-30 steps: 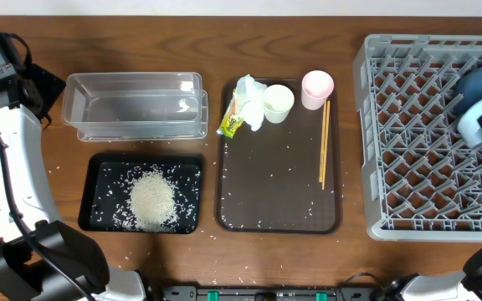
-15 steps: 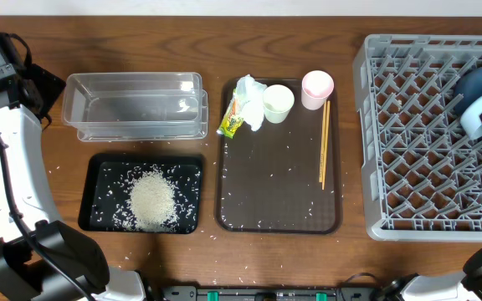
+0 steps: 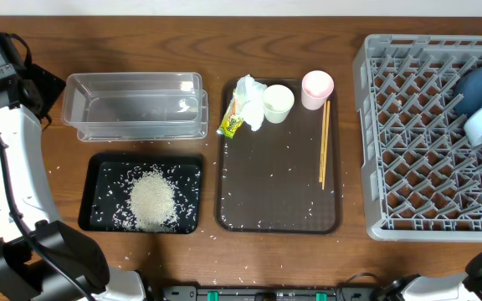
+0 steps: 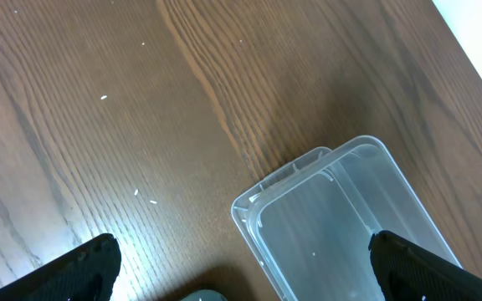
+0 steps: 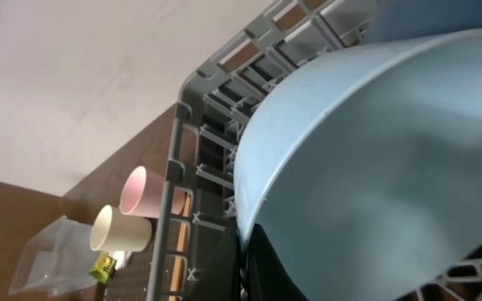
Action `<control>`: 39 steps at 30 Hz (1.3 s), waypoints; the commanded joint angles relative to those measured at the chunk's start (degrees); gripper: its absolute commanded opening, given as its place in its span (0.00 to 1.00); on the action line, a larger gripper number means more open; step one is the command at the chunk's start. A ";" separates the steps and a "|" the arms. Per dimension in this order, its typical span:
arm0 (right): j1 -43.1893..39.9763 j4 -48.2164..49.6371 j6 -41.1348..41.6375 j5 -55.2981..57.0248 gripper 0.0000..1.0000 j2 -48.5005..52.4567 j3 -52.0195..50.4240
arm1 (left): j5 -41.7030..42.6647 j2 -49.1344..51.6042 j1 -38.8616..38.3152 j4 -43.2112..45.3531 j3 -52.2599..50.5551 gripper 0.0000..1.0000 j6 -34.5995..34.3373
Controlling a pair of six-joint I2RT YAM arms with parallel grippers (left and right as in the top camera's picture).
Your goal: Sort waste into correct bins and load items into the dishwasher rack
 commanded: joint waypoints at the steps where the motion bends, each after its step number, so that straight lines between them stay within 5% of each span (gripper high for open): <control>1: -2.05 -0.90 0.28 4.72 0.01 0.42 -0.33 | -0.28 -0.76 0.04 -0.17 -0.02 0.98 -0.28; 16: -3.30 -3.91 0.61 1.97 0.01 0.39 -0.33 | -0.28 -0.76 0.04 -0.17 -0.02 0.98 -0.28; 22: -3.30 3.02 1.88 -9.77 0.01 0.39 -0.33 | -0.28 -0.76 0.04 -0.15 -0.02 0.98 -0.28; 39: 1.68 10.49 5.60 -2.05 0.01 0.42 -0.37 | -0.28 -0.76 0.04 -0.17 -0.02 0.98 -0.26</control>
